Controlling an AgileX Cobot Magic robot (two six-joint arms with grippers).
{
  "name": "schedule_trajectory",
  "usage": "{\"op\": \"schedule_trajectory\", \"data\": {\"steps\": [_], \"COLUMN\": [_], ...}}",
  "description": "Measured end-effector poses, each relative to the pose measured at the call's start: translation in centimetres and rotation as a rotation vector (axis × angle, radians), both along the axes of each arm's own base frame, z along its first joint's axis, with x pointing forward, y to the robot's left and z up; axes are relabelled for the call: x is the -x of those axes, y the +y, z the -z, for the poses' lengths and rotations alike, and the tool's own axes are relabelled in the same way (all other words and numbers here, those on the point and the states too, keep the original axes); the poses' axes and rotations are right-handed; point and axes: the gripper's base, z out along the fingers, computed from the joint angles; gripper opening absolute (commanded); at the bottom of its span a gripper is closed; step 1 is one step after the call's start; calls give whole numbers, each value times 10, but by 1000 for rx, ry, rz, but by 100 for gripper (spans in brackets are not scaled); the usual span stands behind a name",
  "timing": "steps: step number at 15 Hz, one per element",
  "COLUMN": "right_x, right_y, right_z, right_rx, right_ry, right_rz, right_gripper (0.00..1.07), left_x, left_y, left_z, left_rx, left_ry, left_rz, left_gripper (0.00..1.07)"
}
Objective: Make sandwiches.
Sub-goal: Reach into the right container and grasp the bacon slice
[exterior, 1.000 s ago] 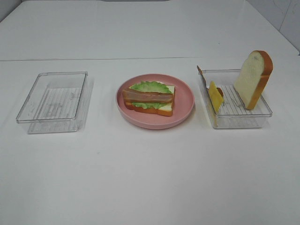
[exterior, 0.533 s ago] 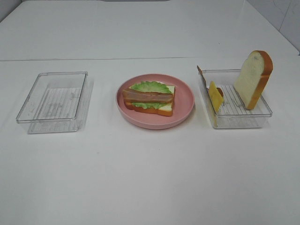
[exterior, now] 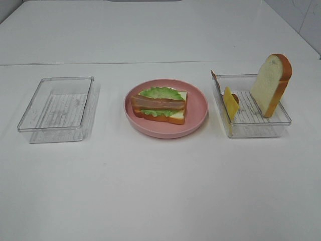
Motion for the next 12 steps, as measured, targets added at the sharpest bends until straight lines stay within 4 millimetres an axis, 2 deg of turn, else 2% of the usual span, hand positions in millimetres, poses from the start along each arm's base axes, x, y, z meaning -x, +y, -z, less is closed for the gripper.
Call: {"op": "schedule_trajectory", "data": {"steps": [4, 7, 10, 12], "right_x": [0, -12, -58, -76], "right_y": [0, 0, 2, 4], "right_z": [0, -6, -13, -12], "right_rx": [0, 11, 76, 86], "right_ry": [0, 72, 202, 223], "right_rz": [0, 1, -32, -42], "right_gripper": [98, 98, 98, 98], "left_x": [0, 0, 0, 0], "left_y": [0, 0, 0, 0], "left_z": [0, 0, 0, 0], "left_rx": [0, 0, 0, 0], "left_ry": [0, 0, 0, 0], "left_rz": [0, 0, 0, 0], "left_gripper": [95, 95, 95, 95]}}
